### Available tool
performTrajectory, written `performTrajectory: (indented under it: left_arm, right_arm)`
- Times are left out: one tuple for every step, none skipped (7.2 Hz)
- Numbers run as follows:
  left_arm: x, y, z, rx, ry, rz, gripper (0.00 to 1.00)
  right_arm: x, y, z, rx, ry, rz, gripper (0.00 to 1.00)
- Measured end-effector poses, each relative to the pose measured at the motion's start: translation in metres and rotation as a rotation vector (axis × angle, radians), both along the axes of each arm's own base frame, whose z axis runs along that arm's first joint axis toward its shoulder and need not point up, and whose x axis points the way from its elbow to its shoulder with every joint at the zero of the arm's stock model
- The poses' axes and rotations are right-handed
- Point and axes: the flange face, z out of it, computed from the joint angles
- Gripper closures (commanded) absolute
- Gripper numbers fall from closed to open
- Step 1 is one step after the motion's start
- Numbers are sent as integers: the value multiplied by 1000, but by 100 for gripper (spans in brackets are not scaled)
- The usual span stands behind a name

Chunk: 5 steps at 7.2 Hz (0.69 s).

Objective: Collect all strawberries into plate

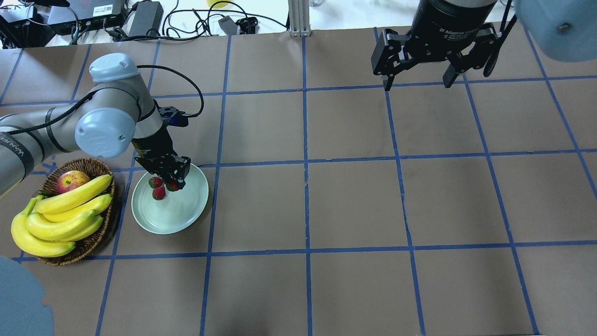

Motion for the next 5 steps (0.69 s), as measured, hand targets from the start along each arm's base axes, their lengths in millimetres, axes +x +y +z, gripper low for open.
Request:
performTrajectory:
  left_arm:
    - [3,-1,4,-16,-14,0,0]
    - [5,-6,16,-50,-30,10,0]
    - [5,-12,30,-80,-46,34,0]
    - [4,-16,45,-106,-61,71,0]
    - [5,-23,67,-145,-74,112,0]
  right_arm:
    - [0,0,0,0,0,0,0]
    - [0,0,0,-1,-1,0,0]
    - [0,0,0,-1,-1,0,0]
    - [0,0,0,0,-2,0,0]
    - [1,0,0,0,-2,1,0]
